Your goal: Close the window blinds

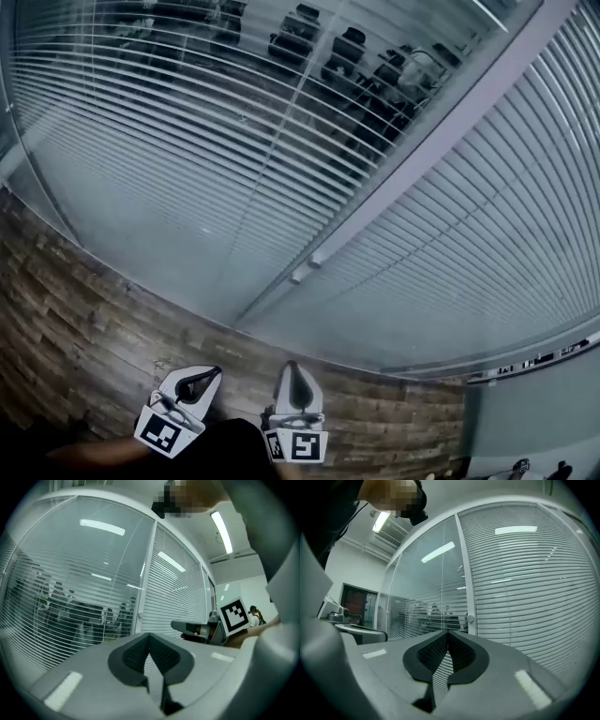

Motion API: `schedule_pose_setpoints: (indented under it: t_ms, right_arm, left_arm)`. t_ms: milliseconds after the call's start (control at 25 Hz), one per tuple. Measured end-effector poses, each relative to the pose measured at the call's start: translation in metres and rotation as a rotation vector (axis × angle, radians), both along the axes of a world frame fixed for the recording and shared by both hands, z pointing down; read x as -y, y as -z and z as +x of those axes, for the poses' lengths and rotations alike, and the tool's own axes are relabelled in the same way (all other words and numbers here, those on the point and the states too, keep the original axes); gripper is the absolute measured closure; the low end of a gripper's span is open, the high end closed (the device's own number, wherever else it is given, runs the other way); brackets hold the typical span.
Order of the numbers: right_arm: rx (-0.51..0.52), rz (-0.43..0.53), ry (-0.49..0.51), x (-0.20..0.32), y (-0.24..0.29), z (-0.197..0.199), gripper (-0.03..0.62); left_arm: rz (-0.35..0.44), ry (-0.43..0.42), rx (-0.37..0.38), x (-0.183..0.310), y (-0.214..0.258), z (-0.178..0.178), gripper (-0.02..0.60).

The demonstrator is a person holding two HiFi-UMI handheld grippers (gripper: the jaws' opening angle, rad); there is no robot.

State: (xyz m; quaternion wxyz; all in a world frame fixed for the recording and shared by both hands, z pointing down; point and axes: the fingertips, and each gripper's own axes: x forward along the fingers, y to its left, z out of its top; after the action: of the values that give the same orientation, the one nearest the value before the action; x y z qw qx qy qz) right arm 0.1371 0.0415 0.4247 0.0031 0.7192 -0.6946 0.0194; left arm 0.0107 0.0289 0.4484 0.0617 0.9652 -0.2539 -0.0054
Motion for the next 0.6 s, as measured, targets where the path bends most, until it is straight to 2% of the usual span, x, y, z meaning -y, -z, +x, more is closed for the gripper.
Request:
schedule_pose_setpoints:
  t_ms: [200, 320, 440, 600]
  right_arm:
    - [-0.023, -0.005, -0.013, 0.037, 0.009, 0.013, 0.522]
    - [-0.039, 0.002, -0.044, 0.055, 0.009, 0.038, 0.511]
    - [-0.045, 0.007, -0.101, 0.067, 0.004, 0.054, 0.503]
    - [-0.042, 0.000, -0.141, 0.082, 0.010, 0.051, 0.494]
  left_arm:
    - [-0.001, 0.045, 0.000, 0.028, 0.007, 0.002, 0.580]
    - [0.008, 0.071, -0.022, 0.039, 0.007, 0.015, 0.580]
    - [0.036, 0.091, -0.023, 0.055, 0.006, 0.021, 0.580]
    - [0.105, 0.129, -0.014, 0.081, 0.026, 0.019, 0.580]
